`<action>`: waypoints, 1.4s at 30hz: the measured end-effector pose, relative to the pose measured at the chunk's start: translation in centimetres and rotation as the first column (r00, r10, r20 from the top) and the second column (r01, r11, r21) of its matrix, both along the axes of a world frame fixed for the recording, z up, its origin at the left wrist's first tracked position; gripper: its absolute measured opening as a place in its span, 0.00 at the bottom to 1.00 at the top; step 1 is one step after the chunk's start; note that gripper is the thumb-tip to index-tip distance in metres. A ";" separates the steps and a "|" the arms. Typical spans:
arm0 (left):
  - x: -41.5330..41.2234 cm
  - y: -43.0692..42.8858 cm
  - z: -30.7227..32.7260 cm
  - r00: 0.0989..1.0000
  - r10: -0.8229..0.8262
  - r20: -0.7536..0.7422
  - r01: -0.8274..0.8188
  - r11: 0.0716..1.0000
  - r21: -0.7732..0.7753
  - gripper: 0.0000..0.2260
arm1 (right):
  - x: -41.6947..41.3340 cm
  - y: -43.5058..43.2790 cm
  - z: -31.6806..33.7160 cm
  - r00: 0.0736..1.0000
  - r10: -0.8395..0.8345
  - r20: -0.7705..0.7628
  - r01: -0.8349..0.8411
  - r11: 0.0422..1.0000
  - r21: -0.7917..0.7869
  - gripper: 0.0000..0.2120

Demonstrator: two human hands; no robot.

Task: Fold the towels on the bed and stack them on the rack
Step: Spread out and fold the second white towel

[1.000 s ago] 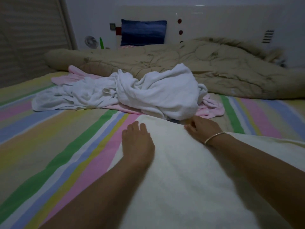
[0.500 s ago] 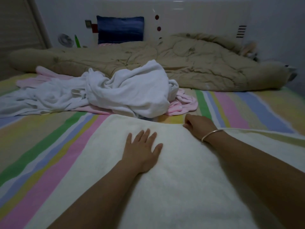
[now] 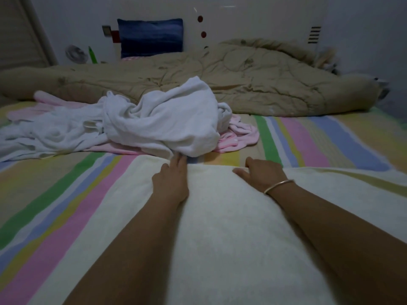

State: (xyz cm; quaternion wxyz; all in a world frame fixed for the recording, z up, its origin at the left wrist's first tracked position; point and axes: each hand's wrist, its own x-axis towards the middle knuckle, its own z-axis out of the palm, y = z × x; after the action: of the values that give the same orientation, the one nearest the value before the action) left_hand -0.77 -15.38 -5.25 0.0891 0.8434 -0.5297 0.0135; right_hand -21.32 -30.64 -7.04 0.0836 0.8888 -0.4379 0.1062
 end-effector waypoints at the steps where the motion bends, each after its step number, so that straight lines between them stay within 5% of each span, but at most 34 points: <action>1: -0.2 -0.3 0.2 0.997 -0.030 0.070 0.025 0.997 0.067 0.23 | 0.1 0.1 -0.1 1.000 -0.011 -0.022 0.010 0.999 -0.044 0.28; 6: -1.7 -0.2 1.2 0.955 -0.019 0.295 -0.003 0.997 0.077 0.11 | 0.1 2.3 0.0 0.995 -0.097 0.017 0.098 0.973 -0.207 0.30; 10: -1.9 2.6 1.9 0.881 -0.187 0.434 0.232 0.971 -0.054 0.02 | -1.0 4.1 1.1 0.991 -0.135 0.024 0.137 0.971 -0.196 0.22; 18: -1.6 10.8 2.4 0.676 -0.164 0.719 0.397 0.902 -0.168 0.11 | -7.7 8.7 3.7 0.995 0.070 0.066 -0.042 0.933 -0.357 0.14; 22: -2.1 15.6 3.2 0.746 -0.146 0.650 0.340 0.923 -0.182 0.03 | -11.4 14.0 5.2 0.969 0.194 0.154 -0.142 0.945 -0.295 0.08; 24: -1.9 18.2 3.4 0.814 -0.164 0.557 0.294 0.944 -0.152 0.12 | -13.4 17.4 5.7 0.949 0.257 0.182 -0.208 0.946 -0.250 0.04; 30: -2.7 26.3 4.3 0.843 -0.215 0.494 0.332 0.929 -0.162 0.16 | -17.3 25.2 6.6 0.927 0.364 0.093 -0.354 0.929 -0.104 0.08; 36: -3.6 32.5 4.5 0.913 -0.045 0.406 0.127 0.976 -0.178 0.17 | -20.4 29.7 7.3 0.909 0.408 0.087 -0.399 0.911 -0.100 0.09; 42: -3.7 37.7 4.4 0.987 0.006 0.163 0.053 0.934 -0.353 0.11 | -21.2 33.2 7.7 0.901 0.416 0.125 -0.410 0.909 -0.074 0.12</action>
State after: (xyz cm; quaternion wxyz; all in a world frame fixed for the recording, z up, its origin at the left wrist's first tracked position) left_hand -4.47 22.31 -0.83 0.1976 0.8030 -0.5339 0.1765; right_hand -42.52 2.51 0.66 0.0489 0.9497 -0.2417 0.1928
